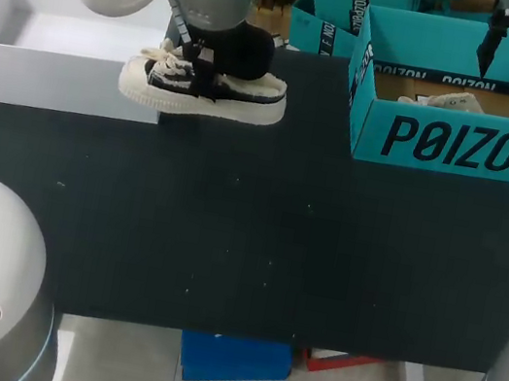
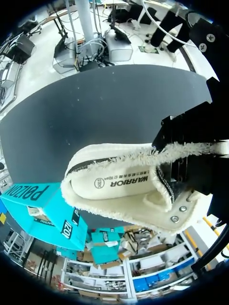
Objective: Take the shoe out of the shoebox, open the shoe tongue, remove and reinsert the insole, then place the shoe into the shoebox
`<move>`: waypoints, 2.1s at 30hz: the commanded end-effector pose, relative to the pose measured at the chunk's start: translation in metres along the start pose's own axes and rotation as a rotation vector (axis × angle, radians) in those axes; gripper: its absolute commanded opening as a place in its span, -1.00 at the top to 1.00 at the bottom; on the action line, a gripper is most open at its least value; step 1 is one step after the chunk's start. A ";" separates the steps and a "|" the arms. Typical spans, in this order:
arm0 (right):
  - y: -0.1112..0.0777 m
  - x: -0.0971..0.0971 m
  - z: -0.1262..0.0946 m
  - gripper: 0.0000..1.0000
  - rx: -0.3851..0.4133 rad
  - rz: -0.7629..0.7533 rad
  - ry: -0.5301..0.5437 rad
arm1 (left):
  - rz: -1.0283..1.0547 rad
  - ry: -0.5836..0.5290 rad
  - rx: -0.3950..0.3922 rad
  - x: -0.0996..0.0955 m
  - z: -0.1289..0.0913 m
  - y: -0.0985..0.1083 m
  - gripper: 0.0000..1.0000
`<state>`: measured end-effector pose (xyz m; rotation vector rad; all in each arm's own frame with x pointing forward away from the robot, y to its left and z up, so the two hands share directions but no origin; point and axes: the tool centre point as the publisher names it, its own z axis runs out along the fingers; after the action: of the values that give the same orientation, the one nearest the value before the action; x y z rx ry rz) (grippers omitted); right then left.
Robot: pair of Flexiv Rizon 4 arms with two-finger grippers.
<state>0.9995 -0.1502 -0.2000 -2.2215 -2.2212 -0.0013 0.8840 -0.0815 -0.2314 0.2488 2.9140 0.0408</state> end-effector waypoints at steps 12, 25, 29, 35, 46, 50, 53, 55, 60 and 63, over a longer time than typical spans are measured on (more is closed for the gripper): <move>0.000 0.000 0.000 -1.00 0.001 0.000 0.000 | -0.036 0.021 -0.033 0.030 0.040 -0.044 1.00; 0.000 0.000 0.000 -1.00 0.001 0.000 0.000 | -0.063 0.083 -0.051 0.059 0.101 -0.064 1.00; 0.000 0.000 0.000 -1.00 0.001 0.000 0.000 | -0.064 0.090 -0.062 0.064 0.116 -0.070 1.00; 0.000 0.000 0.000 -1.00 0.001 0.000 0.000 | -0.067 0.103 -0.074 0.067 0.138 -0.074 1.00; 0.000 0.000 0.000 -1.00 0.001 0.000 0.000 | -0.054 0.131 -0.089 0.070 0.158 -0.078 1.00; 0.000 0.000 0.000 -1.00 0.001 0.000 0.000 | -0.048 0.142 -0.087 0.070 0.156 -0.079 -1.00; 0.000 0.000 0.000 -1.00 0.001 0.000 0.000 | -0.036 0.152 -0.069 0.068 0.149 -0.079 -1.00; 0.000 0.000 0.000 -1.00 0.001 0.000 0.000 | -0.027 0.153 -0.066 0.064 0.140 -0.080 -1.00; 0.000 0.000 0.000 -1.00 0.001 0.000 0.000 | -0.012 0.150 -0.046 0.060 0.112 -0.080 -1.00; 0.000 0.000 0.000 -1.00 0.001 0.000 0.000 | 0.006 0.132 -0.016 0.062 0.095 -0.083 -1.00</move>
<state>0.9994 -0.1501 -0.2000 -2.2214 -2.2213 -0.0011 0.8413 -0.1613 -0.3615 0.2526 3.0592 0.1098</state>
